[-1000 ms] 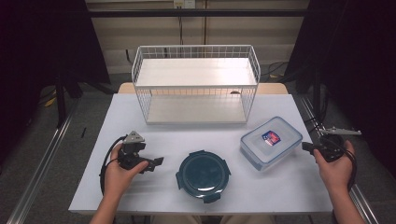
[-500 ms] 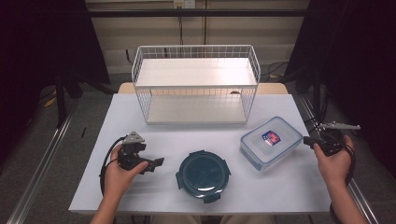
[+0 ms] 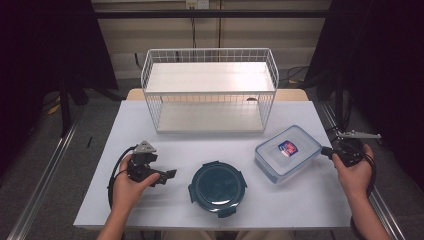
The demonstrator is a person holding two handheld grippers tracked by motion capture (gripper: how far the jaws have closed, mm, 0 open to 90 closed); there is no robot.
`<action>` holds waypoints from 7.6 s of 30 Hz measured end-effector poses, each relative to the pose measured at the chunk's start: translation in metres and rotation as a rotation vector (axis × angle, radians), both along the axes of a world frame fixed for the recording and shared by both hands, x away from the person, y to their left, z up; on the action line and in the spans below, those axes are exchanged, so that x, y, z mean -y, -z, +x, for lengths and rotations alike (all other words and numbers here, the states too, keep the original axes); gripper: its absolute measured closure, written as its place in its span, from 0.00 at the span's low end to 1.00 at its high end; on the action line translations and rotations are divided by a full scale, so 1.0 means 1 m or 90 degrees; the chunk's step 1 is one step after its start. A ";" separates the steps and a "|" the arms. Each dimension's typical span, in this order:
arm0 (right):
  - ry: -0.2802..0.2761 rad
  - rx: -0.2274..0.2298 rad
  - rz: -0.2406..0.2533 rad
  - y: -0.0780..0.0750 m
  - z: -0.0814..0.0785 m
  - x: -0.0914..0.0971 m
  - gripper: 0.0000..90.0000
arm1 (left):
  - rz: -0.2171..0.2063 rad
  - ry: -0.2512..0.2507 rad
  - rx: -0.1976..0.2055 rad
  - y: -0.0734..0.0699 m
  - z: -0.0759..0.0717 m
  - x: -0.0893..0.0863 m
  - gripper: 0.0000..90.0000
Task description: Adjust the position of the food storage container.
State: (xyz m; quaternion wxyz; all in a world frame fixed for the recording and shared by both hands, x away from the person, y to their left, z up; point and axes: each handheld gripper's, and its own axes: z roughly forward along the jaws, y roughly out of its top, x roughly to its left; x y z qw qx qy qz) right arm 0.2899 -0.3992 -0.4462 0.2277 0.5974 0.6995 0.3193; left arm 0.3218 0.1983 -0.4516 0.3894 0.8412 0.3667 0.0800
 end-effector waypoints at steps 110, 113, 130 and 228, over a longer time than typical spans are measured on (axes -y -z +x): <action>-0.142 -0.011 0.025 -0.001 -0.020 -0.062 1.00 | 0.014 -0.014 -0.027 0.007 0.005 0.005 0.04; -0.125 -0.011 0.026 0.001 -0.015 -0.054 1.00 | 0.019 -0.007 -0.027 0.008 0.007 0.006 0.04; -0.087 -0.005 0.019 0.014 0.014 -0.034 1.00 | 0.032 -0.009 -0.031 0.011 0.007 0.010 0.04; -0.202 0.009 0.034 0.013 0.012 -0.135 0.89 | -0.042 -0.060 -0.098 -0.009 0.029 0.028 0.03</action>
